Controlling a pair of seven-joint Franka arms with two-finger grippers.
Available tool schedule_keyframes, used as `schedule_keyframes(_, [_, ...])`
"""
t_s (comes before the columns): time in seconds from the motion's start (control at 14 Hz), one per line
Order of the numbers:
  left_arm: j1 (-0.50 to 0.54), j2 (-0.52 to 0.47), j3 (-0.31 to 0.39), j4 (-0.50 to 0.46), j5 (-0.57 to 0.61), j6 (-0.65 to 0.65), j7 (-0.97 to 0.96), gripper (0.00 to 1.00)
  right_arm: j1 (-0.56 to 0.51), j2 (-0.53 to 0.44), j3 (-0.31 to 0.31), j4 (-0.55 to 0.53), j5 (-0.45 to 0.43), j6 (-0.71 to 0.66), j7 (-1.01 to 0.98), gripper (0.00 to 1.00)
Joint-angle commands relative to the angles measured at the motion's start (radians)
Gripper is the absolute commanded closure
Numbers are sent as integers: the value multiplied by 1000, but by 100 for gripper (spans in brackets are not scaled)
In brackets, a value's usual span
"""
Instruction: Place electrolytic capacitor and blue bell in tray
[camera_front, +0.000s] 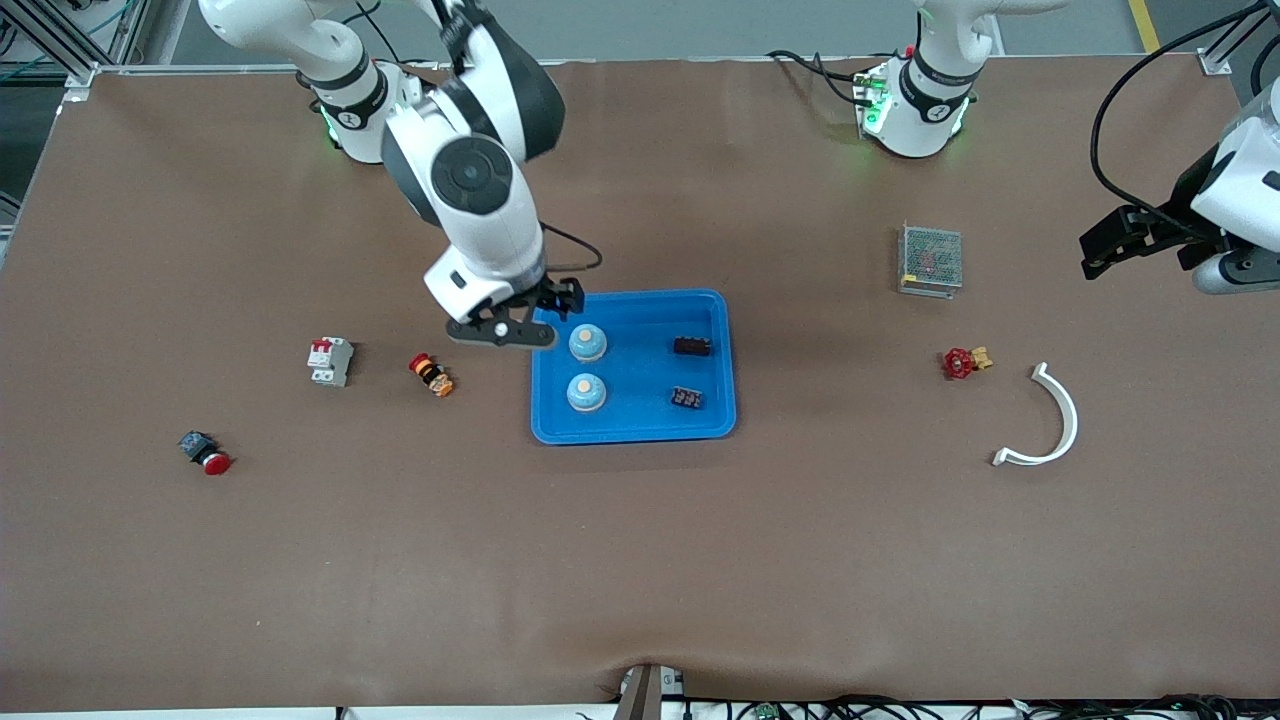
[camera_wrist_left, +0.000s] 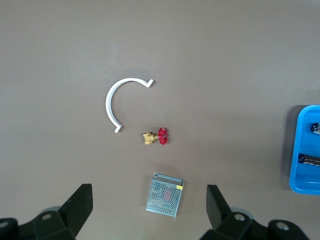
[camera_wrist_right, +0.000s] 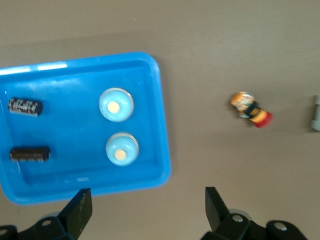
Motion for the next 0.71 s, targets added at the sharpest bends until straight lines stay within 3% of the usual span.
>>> schedule_keyframes(0.0, [-3,-12,6,5,-15,-18,15,0,-62,-126,11,-26,-13,-111,-89,0])
schedule_keyframes(0.28, [-3,-12,5,5,-15,-18,16,0,-152,-232,11,-26,-13,-222,-213,0])
schedule_keyframes(0.64, [-3,-10,5,4,-15,-18,12,0,-321,-269,9,-5,-14,-279,-449,0])
